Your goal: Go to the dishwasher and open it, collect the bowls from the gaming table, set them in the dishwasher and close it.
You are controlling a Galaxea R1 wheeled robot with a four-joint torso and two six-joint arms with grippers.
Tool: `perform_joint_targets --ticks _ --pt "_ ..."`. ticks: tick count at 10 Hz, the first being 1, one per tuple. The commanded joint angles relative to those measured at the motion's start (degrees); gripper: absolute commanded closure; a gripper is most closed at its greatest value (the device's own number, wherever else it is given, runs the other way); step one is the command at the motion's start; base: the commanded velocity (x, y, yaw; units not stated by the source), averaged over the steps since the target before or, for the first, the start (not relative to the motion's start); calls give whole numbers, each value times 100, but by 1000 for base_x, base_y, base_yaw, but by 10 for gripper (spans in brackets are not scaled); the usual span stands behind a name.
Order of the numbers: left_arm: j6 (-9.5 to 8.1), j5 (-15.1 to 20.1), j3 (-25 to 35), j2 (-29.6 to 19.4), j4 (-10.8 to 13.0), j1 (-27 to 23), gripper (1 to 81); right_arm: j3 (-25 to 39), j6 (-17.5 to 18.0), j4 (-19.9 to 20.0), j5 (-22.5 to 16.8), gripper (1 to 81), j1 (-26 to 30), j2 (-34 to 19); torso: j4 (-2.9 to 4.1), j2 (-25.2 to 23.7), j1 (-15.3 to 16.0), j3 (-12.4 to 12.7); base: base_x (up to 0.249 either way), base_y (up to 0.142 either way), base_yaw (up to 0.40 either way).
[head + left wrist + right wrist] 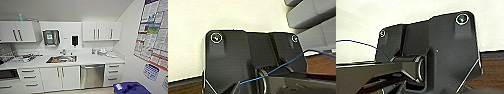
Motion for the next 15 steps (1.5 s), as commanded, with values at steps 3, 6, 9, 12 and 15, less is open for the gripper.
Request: perform_joint_targets --ticks 3,6,9,12,15 --pt "27 241 60 -113 36 -343 10 66 -27 -60 -296 10 347 -111 0 0 3 0 106 0 0" --pt "18 241 59 -113 36 -335 10 48 -18 -60 -304 10 339 -102 0 0 3 0 106 0 0" --pt "18 197 60 -113 27 -335 10 48 -27 -60 -296 10 338 -102 0 0 3 0 106 69 0" --pt "18 197 60 -122 19 -343 10 48 -27 -60 -304 10 330 -102 0 0 3 0 106 72 0" --pt "18 197 60 -113 27 -335 10 39 -27 -60 -296 10 321 -110 0 0 3 0 106 72 0"
